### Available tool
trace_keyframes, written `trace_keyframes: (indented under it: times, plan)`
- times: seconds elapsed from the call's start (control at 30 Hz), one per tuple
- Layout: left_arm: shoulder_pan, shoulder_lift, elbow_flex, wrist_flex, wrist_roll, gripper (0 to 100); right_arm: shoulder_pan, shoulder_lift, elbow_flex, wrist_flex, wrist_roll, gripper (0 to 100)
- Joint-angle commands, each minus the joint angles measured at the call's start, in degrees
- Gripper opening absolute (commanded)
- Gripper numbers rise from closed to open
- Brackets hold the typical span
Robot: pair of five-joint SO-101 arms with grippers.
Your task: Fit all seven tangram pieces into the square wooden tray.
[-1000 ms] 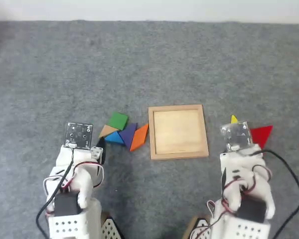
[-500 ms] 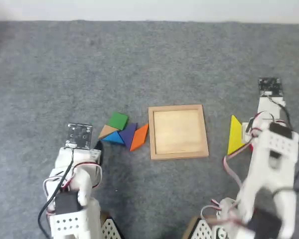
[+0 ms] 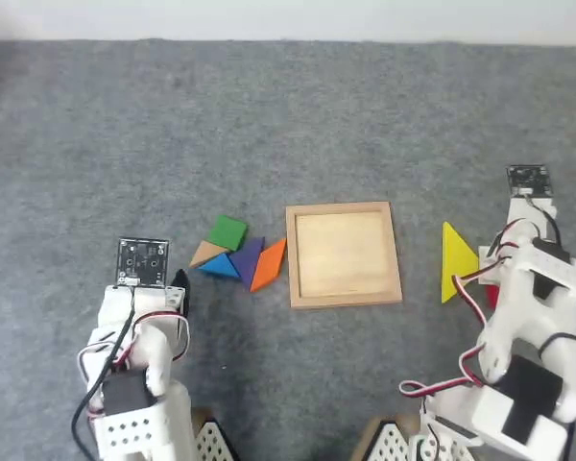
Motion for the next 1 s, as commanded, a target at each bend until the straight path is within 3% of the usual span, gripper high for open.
trace_keyframes:
  times: [0.0,0.1,0.2,0.33,0.47,0.73,0.97]
  plan:
    - [-0.35,-0.70,-0.31,-1.41,-0.53,18,-0.40,-4.09,1.32,3.21,1.14,28.2]
    - [-0.35,-0.70,-0.31,-1.41,-0.53,18,-1.63,-8.75,2.11,5.23,-0.53,30.4]
    - [-0.35,-0.70,-0.31,-1.32,-0.70,18,-2.95,-10.95,2.02,5.93,-7.21,29.5]
    - [-0.35,-0.70,-0.31,-1.14,-0.70,18,-4.97,-8.22,1.05,6.02,-9.23,24.8]
    - [-0.35,-0.70,-0.31,-1.14,-0.70,18,-6.64,-1.98,-2.46,6.81,-18.55,22.9]
    - [-0.35,-0.70,-0.31,-1.14,-0.79,18,-7.78,13.76,-16.88,15.87,-31.74,43.0]
    - [-0.35,-0.70,-0.31,-1.14,-0.79,18,-7.78,18.24,-21.45,15.87,-32.18,43.2]
